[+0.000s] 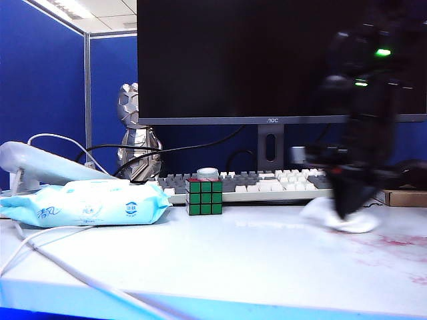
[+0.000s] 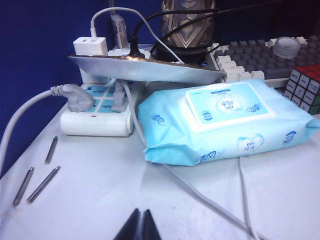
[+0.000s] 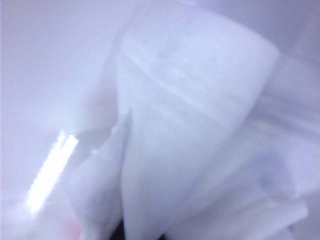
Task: Use the wet wipes on the table to wipe the cherry juice off the table, then put the wipes back on the table.
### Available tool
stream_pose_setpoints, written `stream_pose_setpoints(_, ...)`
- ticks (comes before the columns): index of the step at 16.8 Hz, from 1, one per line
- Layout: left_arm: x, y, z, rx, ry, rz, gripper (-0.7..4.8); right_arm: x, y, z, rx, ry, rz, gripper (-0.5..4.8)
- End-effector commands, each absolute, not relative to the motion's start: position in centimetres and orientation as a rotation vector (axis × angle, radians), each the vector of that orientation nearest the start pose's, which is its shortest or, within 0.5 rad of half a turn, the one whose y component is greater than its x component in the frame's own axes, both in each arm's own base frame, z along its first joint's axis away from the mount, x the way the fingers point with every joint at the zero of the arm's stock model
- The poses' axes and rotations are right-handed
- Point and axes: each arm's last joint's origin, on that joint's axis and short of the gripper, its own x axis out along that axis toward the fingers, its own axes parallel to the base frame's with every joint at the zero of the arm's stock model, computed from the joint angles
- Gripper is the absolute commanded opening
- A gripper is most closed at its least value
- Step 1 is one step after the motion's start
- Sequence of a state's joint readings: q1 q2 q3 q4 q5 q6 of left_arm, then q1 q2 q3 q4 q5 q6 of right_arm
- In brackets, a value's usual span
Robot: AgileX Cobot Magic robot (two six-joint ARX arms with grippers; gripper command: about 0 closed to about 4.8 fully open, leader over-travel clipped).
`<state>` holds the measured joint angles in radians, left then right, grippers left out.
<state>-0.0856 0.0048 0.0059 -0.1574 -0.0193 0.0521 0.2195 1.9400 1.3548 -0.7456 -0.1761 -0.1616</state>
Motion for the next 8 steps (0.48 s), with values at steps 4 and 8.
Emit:
stream_pose_setpoints(4,9.6,-0.7,14.9,0.061,0.165,-0.066,0.23,35.8,12.3,15.6,-0.383,1.315,0.232,-0.01)
stream_pose_setpoints(8,9.6,-0.8,14.9,0.060,0.165,-0.069,0.23,39.1,8.0,16.1,-0.280,1.257,-0.022,-0.01)
